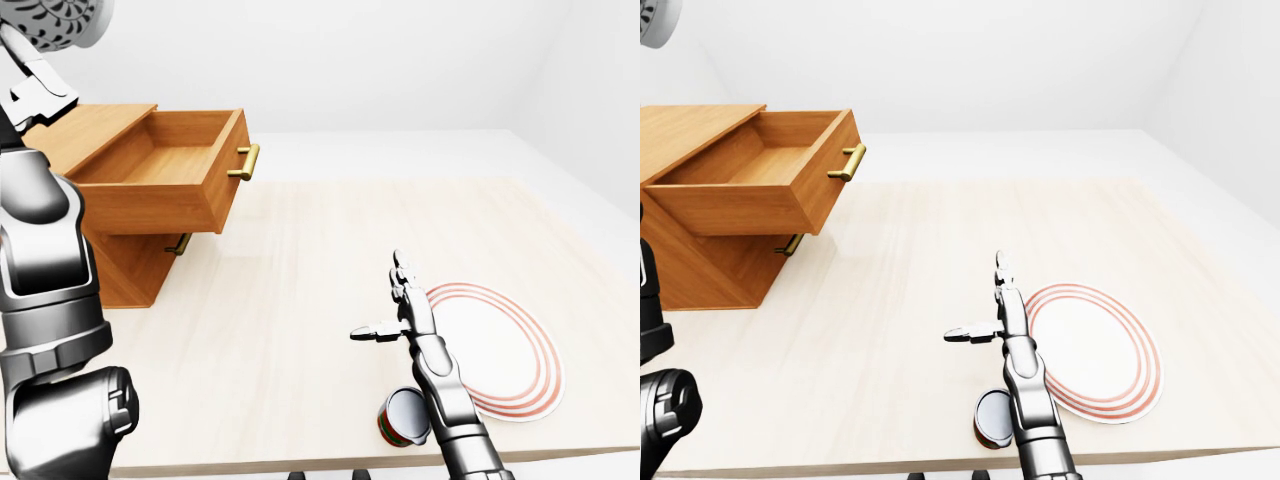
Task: Put the bowl on top of the cabinet.
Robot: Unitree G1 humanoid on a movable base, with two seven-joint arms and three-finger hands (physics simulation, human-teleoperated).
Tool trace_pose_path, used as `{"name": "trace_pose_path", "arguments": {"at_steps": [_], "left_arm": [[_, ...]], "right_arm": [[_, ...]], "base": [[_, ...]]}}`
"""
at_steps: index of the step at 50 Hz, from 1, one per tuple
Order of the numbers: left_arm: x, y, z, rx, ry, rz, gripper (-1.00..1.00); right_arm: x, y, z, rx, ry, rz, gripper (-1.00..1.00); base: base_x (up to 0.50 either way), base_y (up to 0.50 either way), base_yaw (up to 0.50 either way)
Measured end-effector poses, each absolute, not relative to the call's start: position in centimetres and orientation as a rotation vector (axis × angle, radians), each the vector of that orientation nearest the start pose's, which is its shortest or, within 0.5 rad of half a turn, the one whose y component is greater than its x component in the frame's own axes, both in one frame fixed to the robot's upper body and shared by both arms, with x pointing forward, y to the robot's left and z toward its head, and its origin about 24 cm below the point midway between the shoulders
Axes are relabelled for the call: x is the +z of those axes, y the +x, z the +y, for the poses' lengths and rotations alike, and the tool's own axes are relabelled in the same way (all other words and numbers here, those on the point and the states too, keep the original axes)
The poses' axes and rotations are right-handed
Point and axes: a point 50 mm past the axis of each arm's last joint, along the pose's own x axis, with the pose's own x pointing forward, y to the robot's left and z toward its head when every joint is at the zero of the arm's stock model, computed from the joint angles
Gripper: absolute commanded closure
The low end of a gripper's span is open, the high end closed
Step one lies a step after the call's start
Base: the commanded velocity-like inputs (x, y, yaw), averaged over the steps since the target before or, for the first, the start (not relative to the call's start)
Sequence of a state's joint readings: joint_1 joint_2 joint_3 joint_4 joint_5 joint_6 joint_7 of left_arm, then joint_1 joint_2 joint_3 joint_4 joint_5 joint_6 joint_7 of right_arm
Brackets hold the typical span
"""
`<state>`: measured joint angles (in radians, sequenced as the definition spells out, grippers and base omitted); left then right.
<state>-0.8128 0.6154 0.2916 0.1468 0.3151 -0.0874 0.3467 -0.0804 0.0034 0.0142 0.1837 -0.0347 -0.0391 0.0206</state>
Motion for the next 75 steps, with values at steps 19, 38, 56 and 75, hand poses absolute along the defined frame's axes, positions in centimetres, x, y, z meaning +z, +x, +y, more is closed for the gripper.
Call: {"name": "trace_pose_path", "arguments": {"at_steps": [19,38,56,75], "left_arm": [[30.4,33.5,34.3,0.996,0.758,-0.563,0.96],[27.9,34.3,37.4,1.021,0.913,-0.284,0.97],[26.9,34.5,37.8,1.001,1.011,-0.197,0.97],[26.9,34.8,37.5,0.984,1.066,-0.187,0.91]], "right_arm": [[2.2,26.7,-13.9,0.058,-0.033,0.068,-1.0],[2.1,26.8,-13.9,0.058,-0.032,0.071,-1.0],[2.1,26.8,-13.9,0.057,-0.032,0.071,-1.0],[2.0,26.9,-13.9,0.058,-0.032,0.073,-1.0]], "base": [[0.0,0.0,0.0],[0.0,0.0,0.0],[0.0,0.0,0.0],[0.0,0.0,0.0]]}}
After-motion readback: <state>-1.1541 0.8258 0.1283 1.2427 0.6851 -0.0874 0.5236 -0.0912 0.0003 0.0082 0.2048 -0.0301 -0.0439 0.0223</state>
